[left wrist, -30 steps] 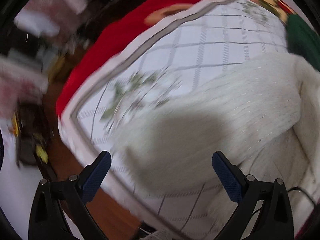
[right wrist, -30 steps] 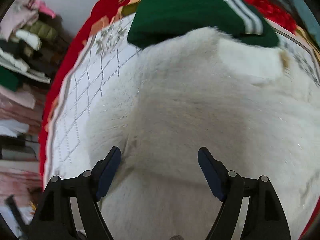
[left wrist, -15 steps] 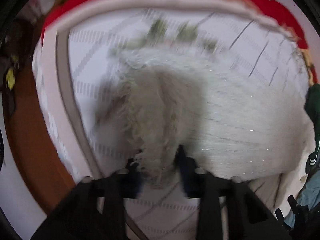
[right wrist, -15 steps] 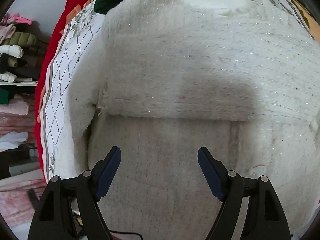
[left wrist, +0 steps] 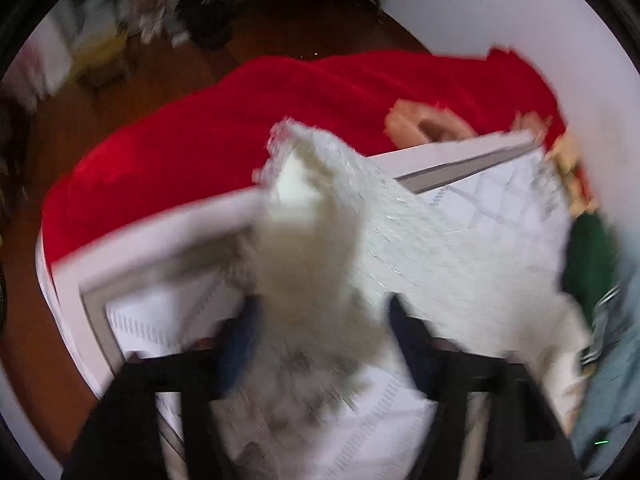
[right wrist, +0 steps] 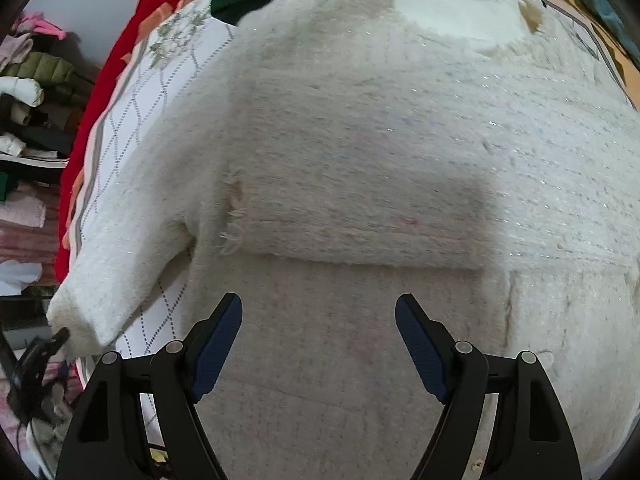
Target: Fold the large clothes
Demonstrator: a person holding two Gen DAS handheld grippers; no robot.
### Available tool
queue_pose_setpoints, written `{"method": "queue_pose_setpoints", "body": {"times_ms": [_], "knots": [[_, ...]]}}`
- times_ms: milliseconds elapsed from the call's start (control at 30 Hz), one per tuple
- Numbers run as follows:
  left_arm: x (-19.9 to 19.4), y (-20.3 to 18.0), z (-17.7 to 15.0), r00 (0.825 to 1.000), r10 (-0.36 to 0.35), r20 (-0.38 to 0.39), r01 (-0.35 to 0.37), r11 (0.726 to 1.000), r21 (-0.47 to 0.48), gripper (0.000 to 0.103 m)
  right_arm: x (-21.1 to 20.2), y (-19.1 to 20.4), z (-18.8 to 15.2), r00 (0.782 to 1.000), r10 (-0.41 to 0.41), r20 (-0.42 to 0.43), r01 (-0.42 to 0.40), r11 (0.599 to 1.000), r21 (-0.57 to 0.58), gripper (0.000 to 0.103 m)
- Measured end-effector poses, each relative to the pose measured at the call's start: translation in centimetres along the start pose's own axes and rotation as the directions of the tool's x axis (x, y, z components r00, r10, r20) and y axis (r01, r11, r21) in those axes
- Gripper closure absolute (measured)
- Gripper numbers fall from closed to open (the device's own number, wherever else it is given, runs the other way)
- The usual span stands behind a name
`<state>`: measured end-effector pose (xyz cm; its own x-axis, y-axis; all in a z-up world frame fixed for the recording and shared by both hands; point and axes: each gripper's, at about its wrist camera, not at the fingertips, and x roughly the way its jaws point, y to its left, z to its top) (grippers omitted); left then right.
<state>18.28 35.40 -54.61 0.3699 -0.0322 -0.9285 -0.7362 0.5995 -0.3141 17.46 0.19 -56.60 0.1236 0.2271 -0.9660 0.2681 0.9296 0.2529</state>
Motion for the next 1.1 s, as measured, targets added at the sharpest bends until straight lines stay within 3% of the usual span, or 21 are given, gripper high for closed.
{"method": "queue_pose_setpoints", "body": {"times_ms": [67, 167, 233, 267, 400, 500, 533, 567, 600, 667, 700, 767, 833, 967, 1100], "knots": [[-0.7, 1.6, -2.1, 0.999, -0.039, -0.011, 0.038, 0.995, -0.095, 0.029, 0.1, 0.1, -0.1, 1.0, 0.017, -0.011, -0.016, 1.0, 0.007, 0.022], [1.6, 3.5, -4.1, 0.996, -0.087, -0.033, 0.077, 0.968, -0.237, 0.029, 0.4, 0.0, -0.2, 0.997, 0.063, -0.033, -0.062, 0.998, 0.032, 0.022], [3.6, 3.9, -4.6, 0.993, -0.116, -0.002, 0.108, 0.936, -0.336, 0.029, 0.6, 0.1, -0.3, 0.996, 0.08, -0.039, -0.079, 0.996, 0.041, 0.022], [3.8, 2.6, -5.0, 0.994, -0.106, 0.02, 0.106, 0.932, -0.345, 0.029, 0.7, 0.1, -0.3, 0.996, 0.086, -0.038, -0.084, 0.995, 0.047, 0.022], [5.0, -0.8, -3.0, 0.991, 0.037, 0.126, -0.005, 0.969, -0.246, 0.03, 0.6, 0.3, -0.2, 1.0, -0.009, 0.0, 0.009, 0.999, 0.038, 0.023], [6.0, -2.8, -1.0, 0.982, 0.109, 0.155, -0.079, 0.979, -0.188, 0.03, 0.6, 0.2, -0.1, 0.982, -0.185, 0.043, 0.183, 0.982, 0.042, 0.023], [6.2, -2.7, -0.6, 0.98, 0.115, 0.162, -0.086, 0.981, -0.177, 0.03, 0.7, 0.2, 0.0, 0.964, -0.26, 0.049, 0.259, 0.965, 0.04, 0.023], [6.2, -2.7, -0.2, 0.978, 0.122, 0.171, -0.094, 0.982, -0.165, 0.034, 0.9, 0.3, 0.1, 0.939, -0.34, 0.051, 0.338, 0.94, 0.037, 0.023], [6.1, -3.0, 0.2, 0.974, 0.128, 0.185, -0.1, 0.983, -0.153, 0.052, 1.1, 0.3, 0.2, 0.919, -0.391, 0.052, 0.389, 0.92, 0.036, 0.023], [6.1, -3.1, 0.4, 0.974, 0.132, 0.185, -0.108, 0.985, -0.134, 0.074, 1.2, 0.3, 0.4, 0.868, -0.491, 0.075, 0.49, 0.871, 0.04, 0.023], [6.0, -3.2, 0.6, 0.973, 0.134, 0.187, -0.113, 0.986, -0.124, 0.082, 1.1, 0.3, 0.5, 0.855, -0.511, 0.084, 0.51, 0.859, 0.042, 0.023], [5.0, -3.8, 0.7, 0.969, 0.13, 0.211, -0.116, 0.99, -0.08, 0.094, 1.2, 0.3, 0.8, 0.825, -0.555, 0.102, 0.554, 0.831, 0.043, 0.023], [3.9, -4.7, 0.6, 0.961, 0.141, 0.238, -0.138, 0.99, -0.028, 0.096, 1.2, 0.0, 1.1, 0.812, -0.573, 0.109, 0.572, 0.819, 0.041, 0.023], [1.1, -8.5, 0.1, 0.938, 0.144, 0.316, -0.185, 0.977, 0.103, 0.097, 1.1, -0.3, 2.0, 0.805, -0.579, 0.128, 0.581, 0.814, 0.032, 0.023], [-2.5, -13.9, -1.9, 0.905, 0.119, 0.409, -0.249, 0.927, 0.281, 0.097, 0.8, -1.5, 3.1, 0.842, -0.527, 0.114, 0.526, 0.85, 0.043, 0.023]]}}
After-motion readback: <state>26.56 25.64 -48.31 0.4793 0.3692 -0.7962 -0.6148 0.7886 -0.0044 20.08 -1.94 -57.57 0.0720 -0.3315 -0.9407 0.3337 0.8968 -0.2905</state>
